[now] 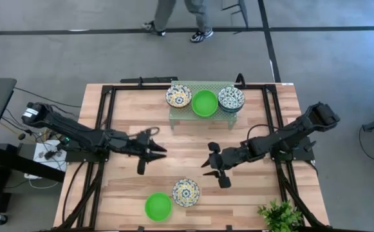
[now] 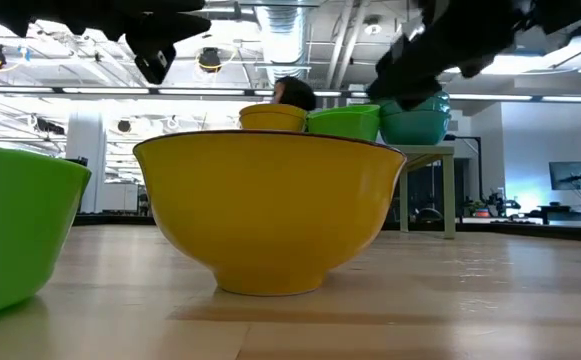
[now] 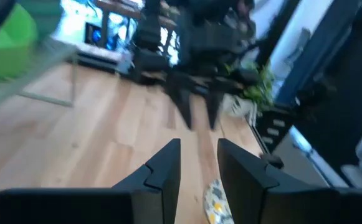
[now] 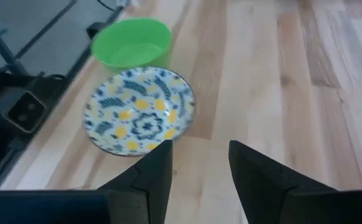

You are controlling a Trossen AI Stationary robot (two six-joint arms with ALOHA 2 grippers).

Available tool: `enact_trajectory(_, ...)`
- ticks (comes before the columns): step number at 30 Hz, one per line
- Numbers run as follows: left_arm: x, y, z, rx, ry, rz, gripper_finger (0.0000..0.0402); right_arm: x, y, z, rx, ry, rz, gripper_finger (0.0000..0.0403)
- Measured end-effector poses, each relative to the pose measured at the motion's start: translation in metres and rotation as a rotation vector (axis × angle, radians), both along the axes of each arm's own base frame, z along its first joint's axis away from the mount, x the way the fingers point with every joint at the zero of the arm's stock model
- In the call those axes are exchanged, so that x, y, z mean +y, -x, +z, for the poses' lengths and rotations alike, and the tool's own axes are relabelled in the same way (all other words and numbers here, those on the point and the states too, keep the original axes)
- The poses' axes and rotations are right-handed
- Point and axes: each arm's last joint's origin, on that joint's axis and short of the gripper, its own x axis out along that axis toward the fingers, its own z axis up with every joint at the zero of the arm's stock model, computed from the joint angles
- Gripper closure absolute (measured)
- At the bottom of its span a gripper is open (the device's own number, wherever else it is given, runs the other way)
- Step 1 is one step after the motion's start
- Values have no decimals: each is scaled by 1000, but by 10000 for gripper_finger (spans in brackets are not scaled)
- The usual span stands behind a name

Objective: Pick & Place Mini bowls
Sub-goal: Stack the yellow bowl on the yellow bowl on the shelf

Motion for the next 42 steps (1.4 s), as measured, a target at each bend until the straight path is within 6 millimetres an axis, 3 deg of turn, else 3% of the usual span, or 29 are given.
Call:
enact_trajectory(8, -45, -32, -4, 55, -175, -177, 296, -3, 1, -5, 59, -10, 22, 253)
enact_trajectory(12, -68, -37, -6, 30, -327, -302, 296, -1, 4, -7, 105, -41, 35, 251)
enact_trajectory(15, -80, -39, -9, 39, -330, -349, 296, -1, 5, -8, 129, -79, 7, 250)
enact_trajectory(20, -99, -40, -36, 124, -358, -430, 296, -2, 5, -8, 131, -78, 3, 253)
enact_trajectory(25, -109, -57, -62, 205, -369, -428, 293, -2, 5, -8, 131, -78, 3, 254)
enact_trajectory(31, -117, -85, -61, 222, -351, -459, 263, -2, 5, -9, 138, -76, 2, 253)
enact_trajectory(37, -126, -84, -66, 284, -357, -533, 228, -3, 6, -10, 153, -70, 0, 257)
enact_trajectory(42, -123, -82, -71, 332, -386, -502, 224, -3, 6, -10, 161, -67, 0, 257)
